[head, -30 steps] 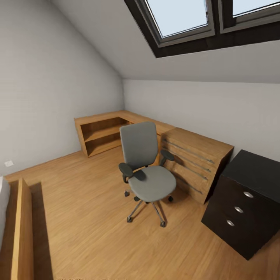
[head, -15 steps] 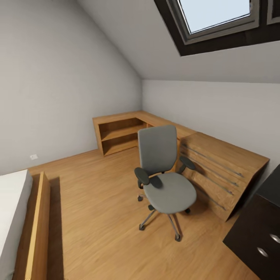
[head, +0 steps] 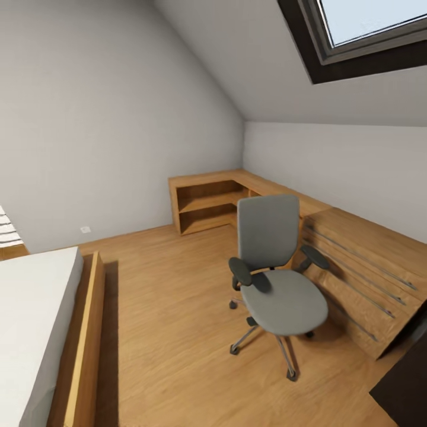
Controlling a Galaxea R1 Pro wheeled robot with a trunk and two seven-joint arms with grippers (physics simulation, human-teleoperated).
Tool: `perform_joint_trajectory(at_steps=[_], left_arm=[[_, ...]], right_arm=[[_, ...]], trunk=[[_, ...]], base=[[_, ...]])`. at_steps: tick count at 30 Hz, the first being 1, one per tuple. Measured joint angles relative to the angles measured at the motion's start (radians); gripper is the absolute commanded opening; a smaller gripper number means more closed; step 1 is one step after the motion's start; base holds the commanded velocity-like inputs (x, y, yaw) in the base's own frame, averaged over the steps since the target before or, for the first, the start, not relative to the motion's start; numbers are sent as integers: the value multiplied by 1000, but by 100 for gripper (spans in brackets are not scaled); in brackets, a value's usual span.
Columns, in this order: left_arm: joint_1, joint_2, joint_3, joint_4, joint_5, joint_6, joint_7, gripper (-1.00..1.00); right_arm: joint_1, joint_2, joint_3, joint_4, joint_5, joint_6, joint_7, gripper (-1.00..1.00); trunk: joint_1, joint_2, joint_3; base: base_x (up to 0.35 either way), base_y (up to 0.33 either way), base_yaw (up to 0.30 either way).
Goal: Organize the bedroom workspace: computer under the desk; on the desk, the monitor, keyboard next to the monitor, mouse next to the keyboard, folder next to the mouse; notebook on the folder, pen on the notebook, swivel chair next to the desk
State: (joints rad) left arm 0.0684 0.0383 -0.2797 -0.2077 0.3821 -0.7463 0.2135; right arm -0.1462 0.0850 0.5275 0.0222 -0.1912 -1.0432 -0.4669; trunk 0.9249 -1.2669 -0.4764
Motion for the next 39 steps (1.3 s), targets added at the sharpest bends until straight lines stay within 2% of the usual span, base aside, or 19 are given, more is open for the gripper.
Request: perform_joint_trajectory(at_steps=[29,39], left_arm=[[0,-1,-1,1,-1,15,0,100],[0,-8,-1,2,-1,24,-6,100]], right_arm=[[0,-3,-1,0,0,1,3,100],[0,-5,-1,0,0,2,6,100]], trunk=[[0,0,0],[0,0,0]], base=[[228,0,279],[72,-1,279]])
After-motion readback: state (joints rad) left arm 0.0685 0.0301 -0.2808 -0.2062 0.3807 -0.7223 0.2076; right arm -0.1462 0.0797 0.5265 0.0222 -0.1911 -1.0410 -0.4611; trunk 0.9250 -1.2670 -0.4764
